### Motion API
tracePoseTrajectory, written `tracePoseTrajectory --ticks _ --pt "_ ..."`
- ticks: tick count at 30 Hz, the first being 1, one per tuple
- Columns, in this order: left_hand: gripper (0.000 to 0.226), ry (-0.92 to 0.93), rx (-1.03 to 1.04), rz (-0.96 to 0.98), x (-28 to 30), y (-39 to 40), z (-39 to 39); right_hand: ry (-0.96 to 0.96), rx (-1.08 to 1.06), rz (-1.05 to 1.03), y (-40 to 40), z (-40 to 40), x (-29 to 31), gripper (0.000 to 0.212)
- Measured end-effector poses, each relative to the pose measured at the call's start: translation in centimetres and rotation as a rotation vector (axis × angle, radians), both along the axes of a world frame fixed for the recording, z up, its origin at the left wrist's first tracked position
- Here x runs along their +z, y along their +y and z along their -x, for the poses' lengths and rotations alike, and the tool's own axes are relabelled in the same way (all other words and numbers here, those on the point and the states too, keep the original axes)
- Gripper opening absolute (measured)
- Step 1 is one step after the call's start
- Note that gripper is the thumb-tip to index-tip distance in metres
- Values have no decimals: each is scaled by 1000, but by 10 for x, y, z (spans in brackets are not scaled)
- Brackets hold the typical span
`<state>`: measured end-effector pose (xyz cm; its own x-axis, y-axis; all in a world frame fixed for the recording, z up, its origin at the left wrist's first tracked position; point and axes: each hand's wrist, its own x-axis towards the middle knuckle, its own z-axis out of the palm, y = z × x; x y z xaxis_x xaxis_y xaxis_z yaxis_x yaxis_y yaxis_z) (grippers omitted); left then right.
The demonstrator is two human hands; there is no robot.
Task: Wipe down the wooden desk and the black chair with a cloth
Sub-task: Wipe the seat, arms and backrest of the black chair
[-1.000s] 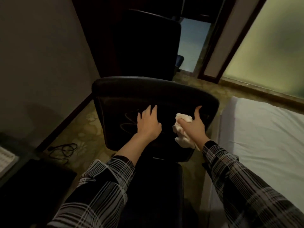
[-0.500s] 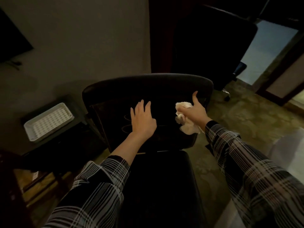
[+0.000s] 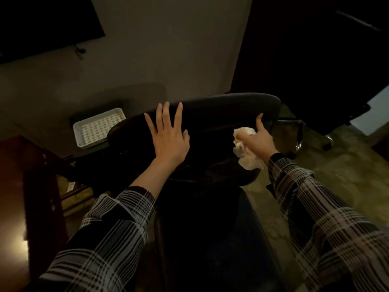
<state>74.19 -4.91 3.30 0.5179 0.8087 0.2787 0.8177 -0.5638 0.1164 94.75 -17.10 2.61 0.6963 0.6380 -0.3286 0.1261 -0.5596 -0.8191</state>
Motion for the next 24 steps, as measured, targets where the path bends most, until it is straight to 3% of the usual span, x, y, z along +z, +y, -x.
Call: tracePoseTrajectory --ticks 9,13,19,24 --pt "38 -191 260 -80 10 14 23 -91 11 -57 16 32 -19 99" --pt "38 -187 348 -66 21 6 46 -164 -43 -124 17 69 -28 57" --pt "37 -183 482 -9 33 -16 82 -165 361 -245 24 145 -13 41" --pt "34 -171 578 28 43 -33 126 -215 460 -367 33 210 8 43"
